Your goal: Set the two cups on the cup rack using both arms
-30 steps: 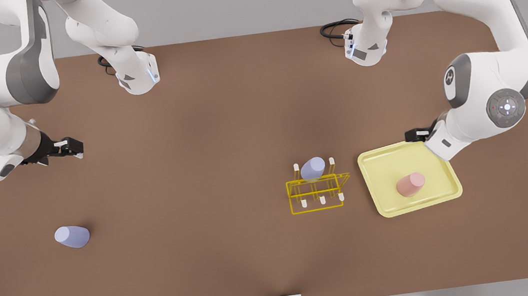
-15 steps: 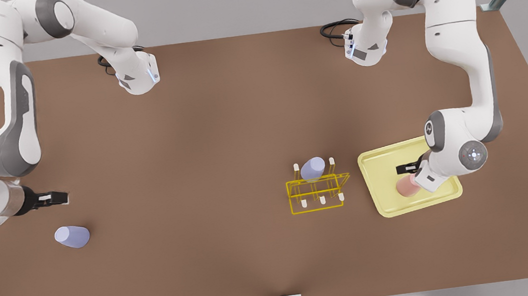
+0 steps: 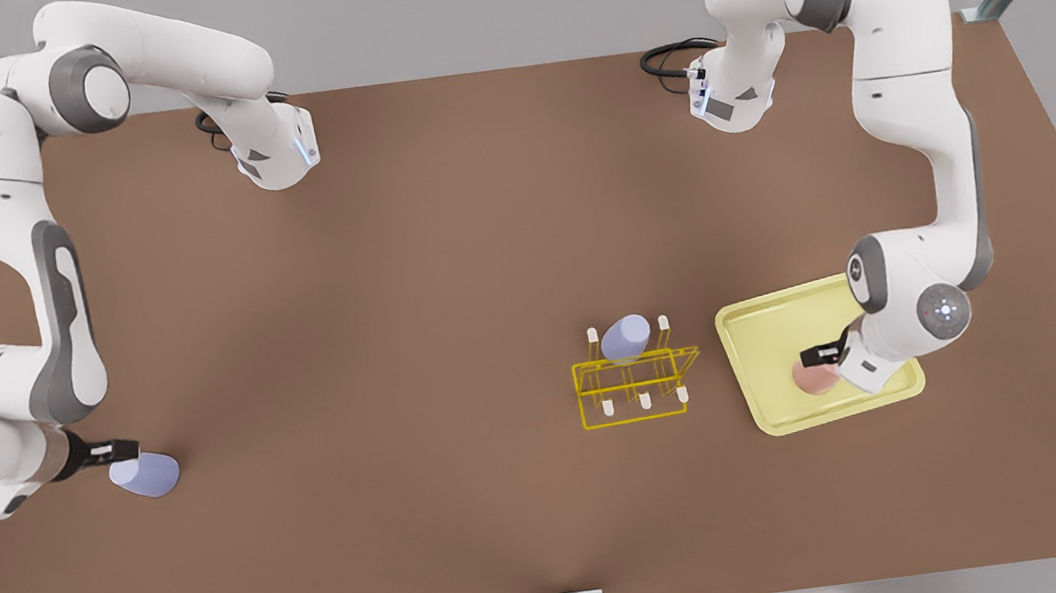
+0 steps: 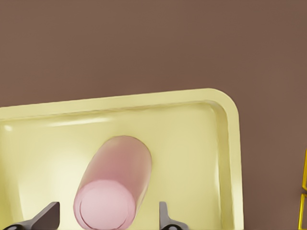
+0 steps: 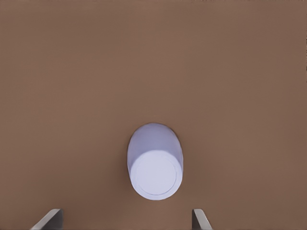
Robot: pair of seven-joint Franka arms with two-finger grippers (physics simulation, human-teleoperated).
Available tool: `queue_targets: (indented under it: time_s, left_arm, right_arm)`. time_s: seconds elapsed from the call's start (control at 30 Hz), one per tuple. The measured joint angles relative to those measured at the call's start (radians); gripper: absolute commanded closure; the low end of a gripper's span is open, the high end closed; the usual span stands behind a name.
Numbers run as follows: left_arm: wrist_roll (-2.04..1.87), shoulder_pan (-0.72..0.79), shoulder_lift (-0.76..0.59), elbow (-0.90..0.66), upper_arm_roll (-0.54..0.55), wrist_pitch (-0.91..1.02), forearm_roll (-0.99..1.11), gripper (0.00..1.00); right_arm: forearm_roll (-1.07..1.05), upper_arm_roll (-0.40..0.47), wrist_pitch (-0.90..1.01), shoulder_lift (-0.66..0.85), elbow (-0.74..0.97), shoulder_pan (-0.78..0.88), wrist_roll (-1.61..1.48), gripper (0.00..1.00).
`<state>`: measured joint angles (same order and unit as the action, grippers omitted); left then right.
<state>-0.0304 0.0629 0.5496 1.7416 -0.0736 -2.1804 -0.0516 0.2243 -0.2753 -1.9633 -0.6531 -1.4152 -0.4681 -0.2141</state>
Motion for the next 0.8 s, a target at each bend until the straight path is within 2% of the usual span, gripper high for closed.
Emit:
queue_targets:
  time_s: [0.27,0.8]
  left_arm:
    - [0.003,-0.003,0.030,0.033,0.000,-0.033,0.000,0.00]
    - [0.006,-0.003,0.062,0.033,0.000,-0.063,-0.001,0.00]
  right_arm:
    - [-0.004,-0.001,-0.102,-0.083,-0.030,-0.045,-0.024,0.00]
    - [0.055,0.002,-0.253,-0.111,-0.099,-0.045,-0.046,0.00]
